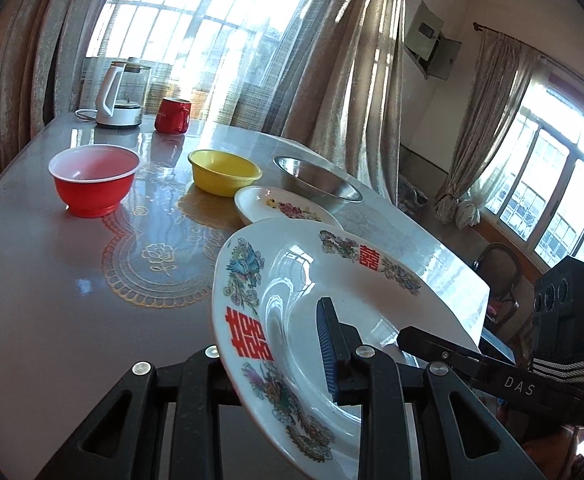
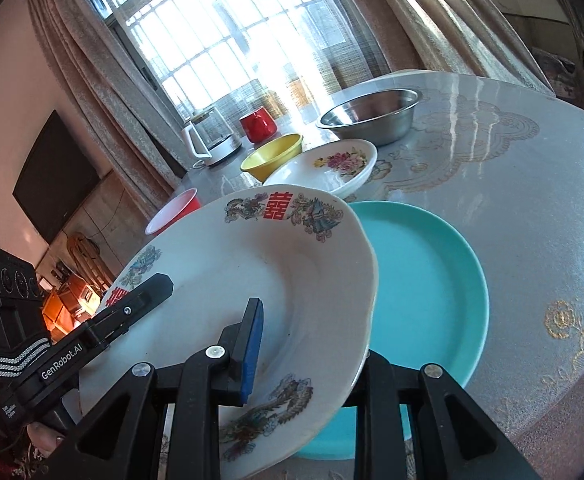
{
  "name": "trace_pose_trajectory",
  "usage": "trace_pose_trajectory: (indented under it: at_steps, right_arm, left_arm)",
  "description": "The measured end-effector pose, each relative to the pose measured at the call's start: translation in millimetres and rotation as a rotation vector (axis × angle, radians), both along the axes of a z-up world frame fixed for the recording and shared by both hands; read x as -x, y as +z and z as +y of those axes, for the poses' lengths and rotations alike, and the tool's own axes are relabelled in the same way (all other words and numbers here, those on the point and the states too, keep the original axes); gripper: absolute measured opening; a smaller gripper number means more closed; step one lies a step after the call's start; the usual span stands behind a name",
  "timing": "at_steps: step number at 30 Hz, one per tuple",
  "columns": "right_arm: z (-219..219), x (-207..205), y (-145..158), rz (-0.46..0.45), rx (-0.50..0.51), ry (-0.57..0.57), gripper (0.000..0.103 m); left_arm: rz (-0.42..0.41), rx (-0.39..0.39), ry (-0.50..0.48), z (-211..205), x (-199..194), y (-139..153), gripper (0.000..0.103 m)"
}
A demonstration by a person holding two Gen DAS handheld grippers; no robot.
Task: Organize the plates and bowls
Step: 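Lift the white plate with both grippers and carry it over the teal plate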
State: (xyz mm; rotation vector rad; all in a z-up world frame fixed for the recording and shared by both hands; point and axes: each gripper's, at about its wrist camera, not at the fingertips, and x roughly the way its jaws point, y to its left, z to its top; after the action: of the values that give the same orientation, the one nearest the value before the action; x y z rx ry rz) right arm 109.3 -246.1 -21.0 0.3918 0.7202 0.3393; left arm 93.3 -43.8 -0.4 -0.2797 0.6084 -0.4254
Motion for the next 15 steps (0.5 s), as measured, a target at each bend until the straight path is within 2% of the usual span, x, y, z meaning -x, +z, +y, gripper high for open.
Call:
trace_pose_trajectory:
  at_steps: [15]
  right_arm:
    - [-37.7, 3.6, -7.0, 0.058, 0.019, -0.124, 0.025]
  left_arm:
    - [0.069, -0.041, -0.118, -46.6, -22.5, -14.3, 0.028]
